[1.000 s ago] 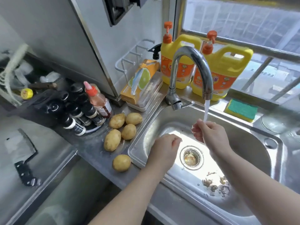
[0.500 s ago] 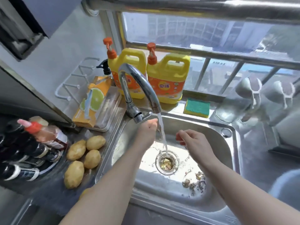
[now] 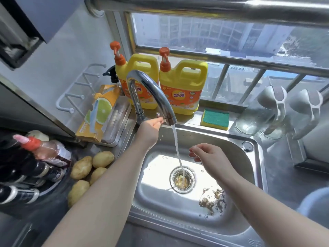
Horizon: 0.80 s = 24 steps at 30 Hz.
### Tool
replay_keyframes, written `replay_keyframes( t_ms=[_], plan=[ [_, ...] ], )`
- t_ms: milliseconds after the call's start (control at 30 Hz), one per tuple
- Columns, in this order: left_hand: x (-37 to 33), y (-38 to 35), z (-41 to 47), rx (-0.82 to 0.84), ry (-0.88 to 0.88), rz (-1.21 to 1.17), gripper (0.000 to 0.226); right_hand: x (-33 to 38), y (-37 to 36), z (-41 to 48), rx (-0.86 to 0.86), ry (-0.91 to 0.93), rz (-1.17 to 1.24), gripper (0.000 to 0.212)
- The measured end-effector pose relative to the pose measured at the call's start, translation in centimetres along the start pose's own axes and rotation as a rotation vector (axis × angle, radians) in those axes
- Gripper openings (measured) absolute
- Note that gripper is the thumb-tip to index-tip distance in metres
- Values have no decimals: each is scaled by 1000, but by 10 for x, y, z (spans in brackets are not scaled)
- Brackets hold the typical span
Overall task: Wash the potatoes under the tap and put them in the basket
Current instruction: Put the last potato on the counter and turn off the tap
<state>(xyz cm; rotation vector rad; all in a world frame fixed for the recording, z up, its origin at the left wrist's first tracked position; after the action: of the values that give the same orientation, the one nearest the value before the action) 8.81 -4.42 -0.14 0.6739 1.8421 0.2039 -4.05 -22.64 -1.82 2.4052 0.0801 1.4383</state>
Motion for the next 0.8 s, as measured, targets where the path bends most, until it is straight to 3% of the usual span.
replay_keyframes(
  t_ms=[167,400,533,600,800],
  plan=[
    [8,-3,-10,72,15,92,40,-1,-8,-5,27,-6,-30,19],
    [68,-18,-48,305,209,244,32,-1,-24,-13,122,-33,-100,16],
    [78,-13,-76,237,205,328,22,-3,-37,-15,180,-45,-162,14],
    [80,-7,-91,164,185,414,18,-4,-43,-15,191,-22,-217,23],
    [91,-10,-123,170,150,520,23,-9,-72,-16,255,-14,-572,33]
  ],
)
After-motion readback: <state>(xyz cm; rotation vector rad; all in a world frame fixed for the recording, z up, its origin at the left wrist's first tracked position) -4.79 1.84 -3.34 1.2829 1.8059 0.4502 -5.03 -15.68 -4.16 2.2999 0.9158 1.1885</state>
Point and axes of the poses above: each hand's wrist, its own z-axis towards the middle knuckle, its own y-axis out of the back of the hand, x = y × z, the point moved 7 cm from there along z, towards the middle knuckle, and after that the axes turned 4 degrees about x, right-handed, at the moved point
